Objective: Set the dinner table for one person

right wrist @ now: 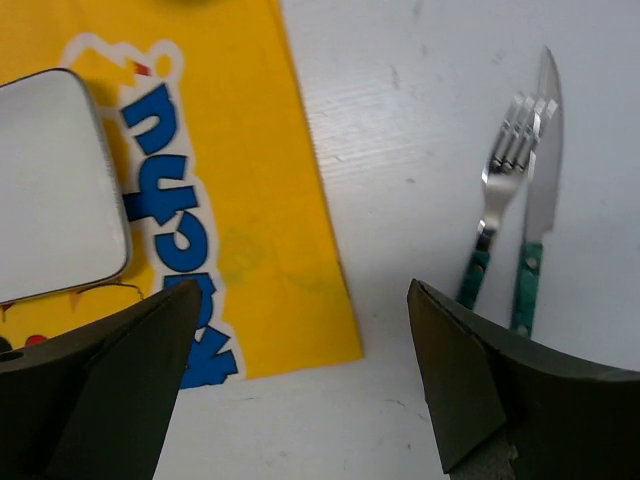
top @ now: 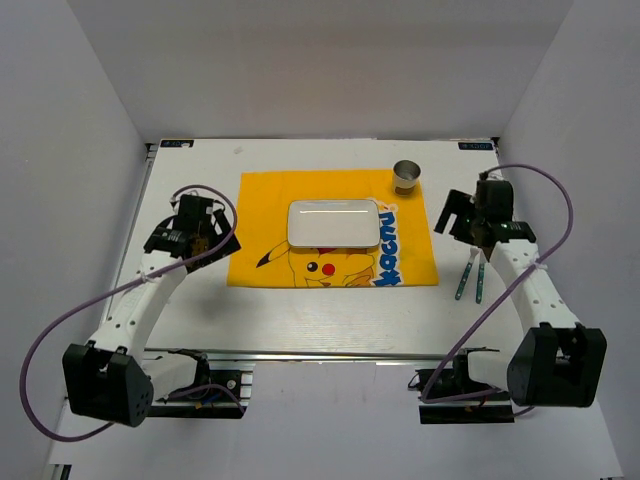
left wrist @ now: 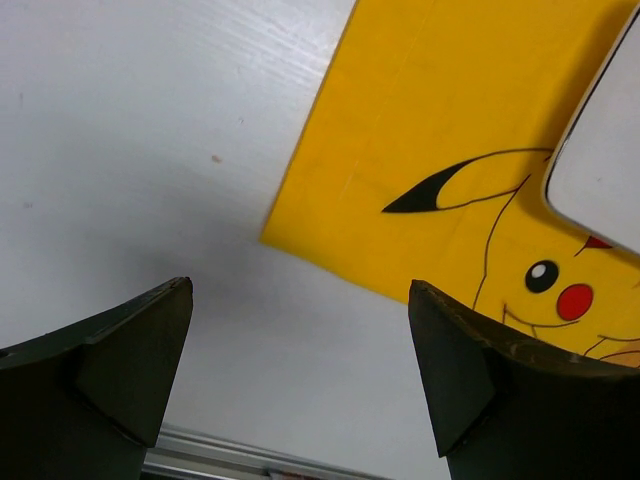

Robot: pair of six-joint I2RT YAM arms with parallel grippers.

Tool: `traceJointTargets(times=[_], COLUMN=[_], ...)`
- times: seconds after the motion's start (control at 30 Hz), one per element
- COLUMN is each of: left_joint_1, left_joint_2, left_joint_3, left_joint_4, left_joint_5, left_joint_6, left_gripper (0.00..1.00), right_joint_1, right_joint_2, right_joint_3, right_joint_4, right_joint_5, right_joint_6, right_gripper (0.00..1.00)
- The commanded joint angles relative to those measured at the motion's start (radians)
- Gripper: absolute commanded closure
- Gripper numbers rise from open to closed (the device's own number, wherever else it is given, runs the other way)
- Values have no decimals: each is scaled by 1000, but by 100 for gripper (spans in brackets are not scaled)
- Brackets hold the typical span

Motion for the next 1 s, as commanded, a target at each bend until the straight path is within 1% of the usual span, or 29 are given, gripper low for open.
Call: traceJointTargets(times=[0.0,0.03,0.07,0.2,0.27,0.4,0.5,0.6,0.7,0.73,0.93,0.97], left_joint_1=[5,5,5,5,5,5,5,5,5,5,5,5], left_joint_2=[-77,-77,-81,-94,-102,-111,-110,-114,-111,-110,-91,-88], left_joint_3=[-52,-41,-36,-41,-56,-61,-61,-59,-58,-56,-52,-52], left_joint_4=[36,24,24,29,36,30,32,36,37,36,36,36], left_joint_5=[-2,0,0,27,38,44,67,86,98,103,132,135], left_joint_6=[22,27,33,47,48,51,57,63,67,68,76,77], left_gripper=[2,2,2,2,2,2,2,2,2,2,2,2], right_joint_1=[-41,-90,-101,-168,-202,-248,-268,-292,-315,-320,-354,-355], right_joint_2=[-71,-90,-93,-38,-25,-13,22,34,69,79,125,151], right_joint_3=[-57,-77,-118,-183,-205,-292,-282,-272,-249,-233,-199,-191], right_joint_4=[-14,-19,-20,-32,-40,3,-22,-14,-16,-16,17,18], right_joint_5=[68,87,115,123,154,132,166,152,166,167,131,126], right_joint_6=[73,85,105,125,143,189,182,174,157,148,102,74], right_gripper=[11,11,11,11,11,11,13,16,24,28,39,40])
